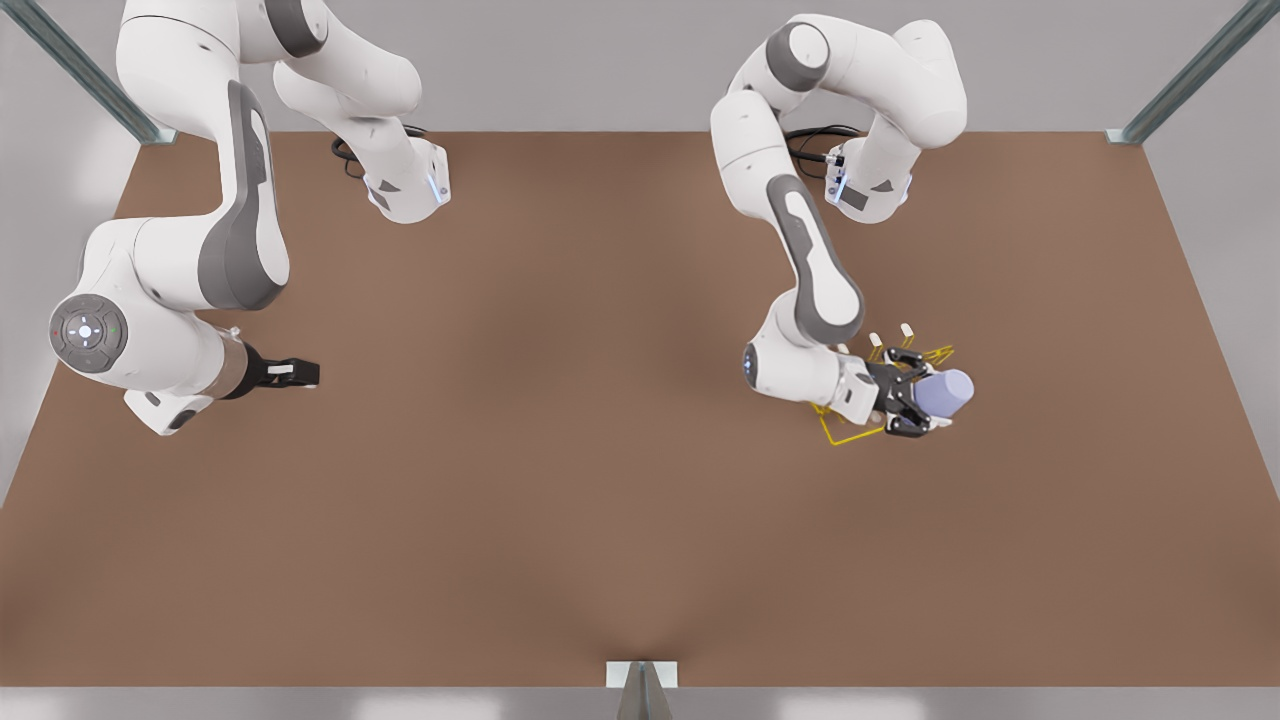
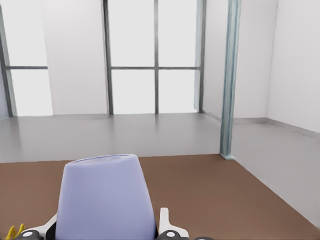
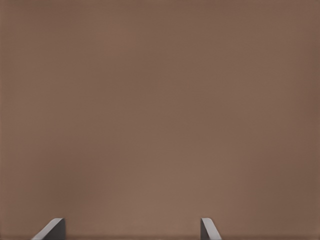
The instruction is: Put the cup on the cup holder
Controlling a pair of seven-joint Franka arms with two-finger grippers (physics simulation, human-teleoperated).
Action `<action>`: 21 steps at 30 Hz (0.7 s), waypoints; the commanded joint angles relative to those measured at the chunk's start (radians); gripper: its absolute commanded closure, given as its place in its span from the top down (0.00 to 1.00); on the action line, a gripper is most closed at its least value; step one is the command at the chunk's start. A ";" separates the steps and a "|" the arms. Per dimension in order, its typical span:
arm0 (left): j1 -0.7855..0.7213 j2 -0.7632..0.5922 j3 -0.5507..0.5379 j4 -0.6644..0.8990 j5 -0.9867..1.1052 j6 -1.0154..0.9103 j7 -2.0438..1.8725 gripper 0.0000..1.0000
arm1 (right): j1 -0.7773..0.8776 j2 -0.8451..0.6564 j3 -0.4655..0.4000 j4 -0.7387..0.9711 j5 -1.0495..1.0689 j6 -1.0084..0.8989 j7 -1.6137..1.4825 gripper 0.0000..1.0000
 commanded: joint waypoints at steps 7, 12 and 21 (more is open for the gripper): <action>-0.058 0.000 -0.007 -0.032 -0.026 -0.007 -0.061 0.65 | 0.000 -0.001 0.000 0.000 0.002 -0.001 -0.004 1.00; -0.057 0.005 0.004 -0.024 -0.035 0.000 -0.074 0.65 | 0.000 0.005 -0.001 0.002 0.002 0.001 -0.005 1.00; -0.020 0.015 0.016 -0.016 -0.034 0.026 -0.151 0.65 | -0.002 0.005 -0.003 0.000 0.001 0.001 -0.005 1.00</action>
